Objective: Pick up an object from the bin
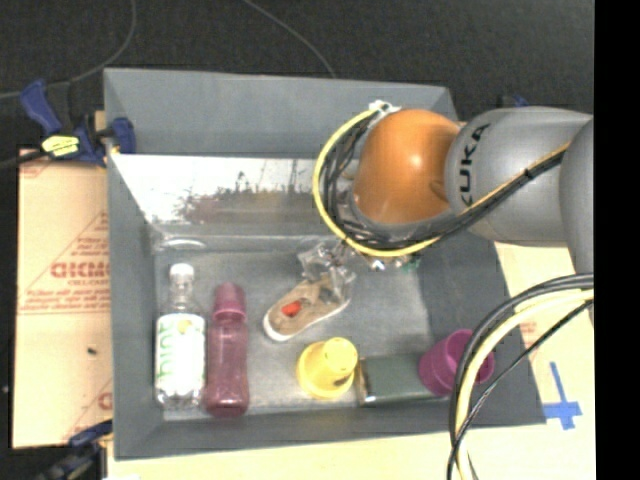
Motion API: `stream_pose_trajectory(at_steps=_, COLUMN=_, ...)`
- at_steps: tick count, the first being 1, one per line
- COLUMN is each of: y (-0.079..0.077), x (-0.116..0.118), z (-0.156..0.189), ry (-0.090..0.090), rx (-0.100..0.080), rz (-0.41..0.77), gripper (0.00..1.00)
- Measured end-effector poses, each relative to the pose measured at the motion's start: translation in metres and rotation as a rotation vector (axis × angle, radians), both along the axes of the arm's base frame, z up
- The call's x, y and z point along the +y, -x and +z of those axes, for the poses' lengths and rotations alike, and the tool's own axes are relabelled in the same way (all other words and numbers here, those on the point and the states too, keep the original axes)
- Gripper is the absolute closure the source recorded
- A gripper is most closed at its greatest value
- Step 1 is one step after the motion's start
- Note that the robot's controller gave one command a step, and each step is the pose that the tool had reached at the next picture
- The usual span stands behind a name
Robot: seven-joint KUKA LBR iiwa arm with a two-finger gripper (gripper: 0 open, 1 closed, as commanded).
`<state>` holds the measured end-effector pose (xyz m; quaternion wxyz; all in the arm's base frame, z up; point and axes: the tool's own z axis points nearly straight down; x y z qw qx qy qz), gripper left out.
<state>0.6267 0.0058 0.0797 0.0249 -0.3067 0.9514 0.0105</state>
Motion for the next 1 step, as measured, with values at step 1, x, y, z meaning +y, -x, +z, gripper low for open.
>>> stream_pose_trajectory(at_steps=1, y=0.0065, x=-0.0038, z=0.0224, ry=0.005, rx=0.0, rz=0.042, gripper=1.0)
